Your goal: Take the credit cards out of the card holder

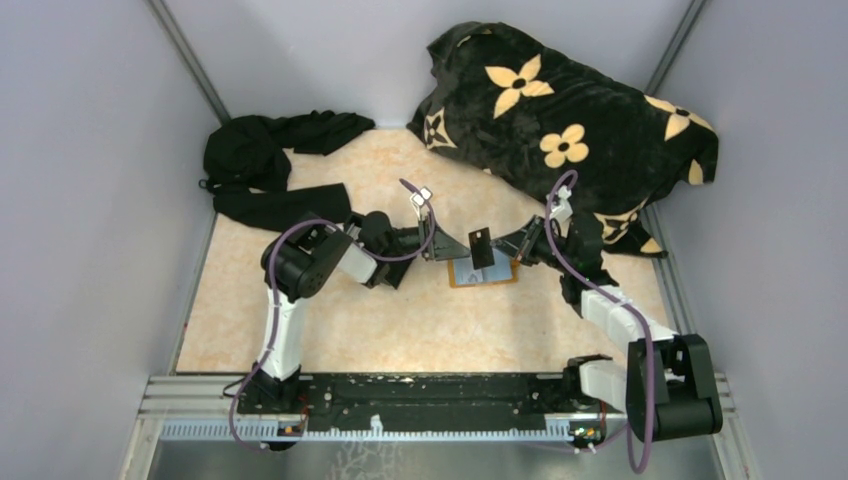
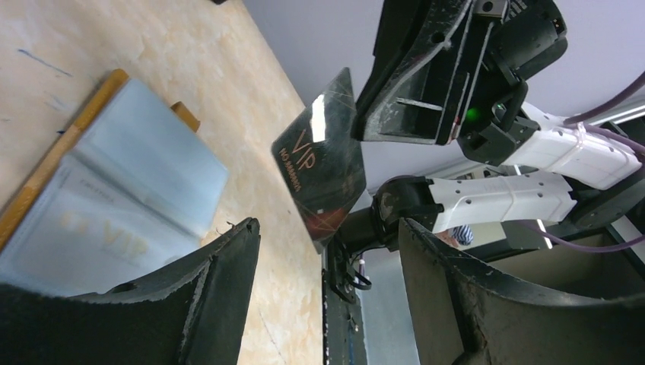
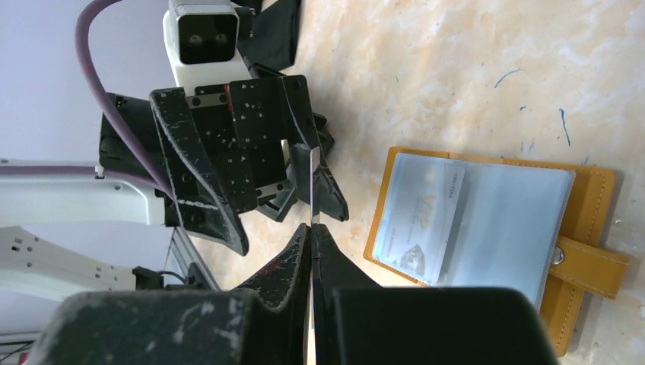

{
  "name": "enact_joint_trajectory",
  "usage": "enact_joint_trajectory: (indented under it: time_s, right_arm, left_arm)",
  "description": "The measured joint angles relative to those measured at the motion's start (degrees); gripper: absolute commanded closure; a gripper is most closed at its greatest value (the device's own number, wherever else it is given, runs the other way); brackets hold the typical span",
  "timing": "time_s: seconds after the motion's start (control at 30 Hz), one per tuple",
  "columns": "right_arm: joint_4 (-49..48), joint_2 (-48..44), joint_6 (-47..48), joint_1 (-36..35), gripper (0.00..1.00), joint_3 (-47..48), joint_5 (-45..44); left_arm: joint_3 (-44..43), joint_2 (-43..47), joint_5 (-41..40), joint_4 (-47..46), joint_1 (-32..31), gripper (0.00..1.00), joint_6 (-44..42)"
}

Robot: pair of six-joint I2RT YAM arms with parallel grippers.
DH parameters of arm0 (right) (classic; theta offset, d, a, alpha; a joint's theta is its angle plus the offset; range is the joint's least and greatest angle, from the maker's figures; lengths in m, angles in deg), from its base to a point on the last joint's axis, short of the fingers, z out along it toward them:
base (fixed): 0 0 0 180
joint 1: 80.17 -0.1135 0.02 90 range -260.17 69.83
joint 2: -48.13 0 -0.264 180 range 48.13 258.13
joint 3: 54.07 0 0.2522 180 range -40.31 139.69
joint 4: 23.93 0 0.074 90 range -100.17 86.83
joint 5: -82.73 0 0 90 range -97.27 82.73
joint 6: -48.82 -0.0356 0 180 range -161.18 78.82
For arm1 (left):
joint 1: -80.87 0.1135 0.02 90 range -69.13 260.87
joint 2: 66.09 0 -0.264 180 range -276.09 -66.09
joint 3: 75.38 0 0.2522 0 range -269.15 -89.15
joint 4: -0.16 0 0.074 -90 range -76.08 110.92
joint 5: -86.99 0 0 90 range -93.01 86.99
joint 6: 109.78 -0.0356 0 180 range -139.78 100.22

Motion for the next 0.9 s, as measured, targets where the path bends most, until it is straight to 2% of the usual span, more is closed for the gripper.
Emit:
enact_joint_trajectory:
  time_s: [0.13,0.4,0.67,0.83,0.9]
  right_arm:
    - [-0.13,0.00,-0.17,0.00,1.00,-0.52,0.24]
    - [-0.17,0.00,-0.17,0.00,1.00,-0.55,0.28]
    - [-0.11,-0.72,-0.13,0.11,1.00,-1.07,-0.24]
    - [0.02,-1.33,0.00,0.13,1.00,-1.29,-0.59]
    - [0.02,-1.44,0.07,0.13,1.00,-1.29,-0.61]
  left_arm:
    - [-0.59,-0.17,-0.02,-1.05,-0.98,0.30,0.79]
    - [-1.03,-0.17,0.02,-2.73,-2.03,0.47,2.23]
    - [-1.49,-1.38,0.20,-3.74,-2.12,0.78,3.78]
    - [-1.75,-1.42,0.39,-4.22,-2.12,1.00,4.55]
    - [-1.84,-1.44,0.50,-4.28,-2.12,1.00,4.85]
